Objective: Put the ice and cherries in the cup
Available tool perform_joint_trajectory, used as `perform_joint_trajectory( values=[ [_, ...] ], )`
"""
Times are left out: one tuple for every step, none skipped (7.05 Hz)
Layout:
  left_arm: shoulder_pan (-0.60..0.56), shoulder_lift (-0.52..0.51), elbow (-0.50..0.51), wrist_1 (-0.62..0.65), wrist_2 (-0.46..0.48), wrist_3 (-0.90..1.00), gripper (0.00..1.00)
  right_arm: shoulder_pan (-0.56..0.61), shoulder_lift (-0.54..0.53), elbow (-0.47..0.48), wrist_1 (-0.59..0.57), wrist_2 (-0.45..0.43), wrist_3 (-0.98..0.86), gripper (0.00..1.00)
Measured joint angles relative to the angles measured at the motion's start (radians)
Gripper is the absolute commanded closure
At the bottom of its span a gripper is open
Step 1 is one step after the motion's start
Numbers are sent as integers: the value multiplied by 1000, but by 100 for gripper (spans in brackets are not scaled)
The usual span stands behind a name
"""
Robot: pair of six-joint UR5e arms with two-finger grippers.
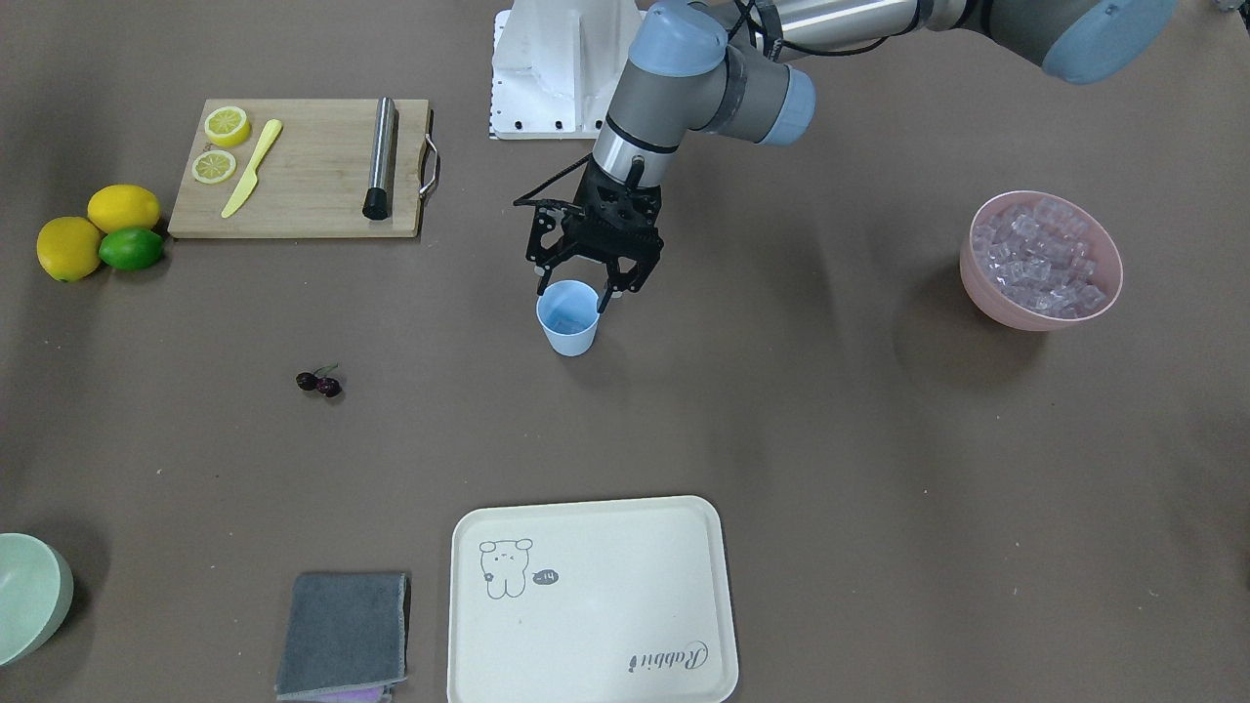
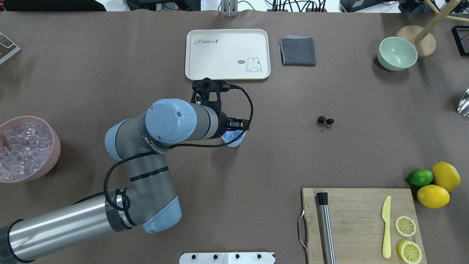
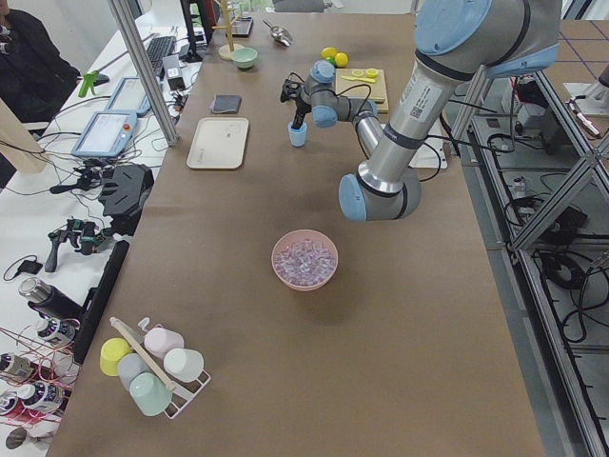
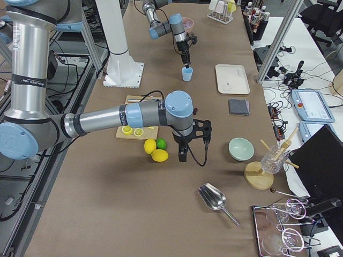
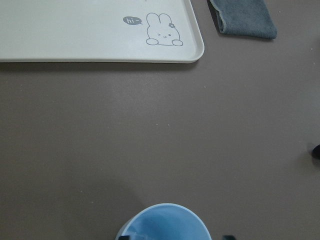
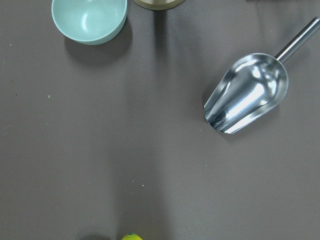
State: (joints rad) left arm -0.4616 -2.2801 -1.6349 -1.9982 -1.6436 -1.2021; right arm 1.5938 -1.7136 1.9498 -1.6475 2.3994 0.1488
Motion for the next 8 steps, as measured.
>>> perform_joint_trajectory(
  values=[
    [-31,15,-71,96,-45,16,2,0,0,0,0,1,0,0],
    [-109,51,-190,260,-132,80,2,0,-1,0,-1,2,0,0],
    [-209,108,-315,425,-213,197,2,0,-2,-2,-1,3,0,0],
    [-314,197,-416,546,-266,352,2,-1,-2,-5,-2,3,0,0],
    [-402,313,-489,600,-299,523,2,-1,-4,-6,-2,3,0,0],
    [-478,439,-535,600,-331,681,2,-1,-5,-8,-2,3,0,0],
    [-538,563,-552,541,-367,778,2,-1,-5,-11,-2,2,1,0],
    [-575,693,-545,423,-392,817,2,-1,-4,-13,-2,1,1,0]
  ],
)
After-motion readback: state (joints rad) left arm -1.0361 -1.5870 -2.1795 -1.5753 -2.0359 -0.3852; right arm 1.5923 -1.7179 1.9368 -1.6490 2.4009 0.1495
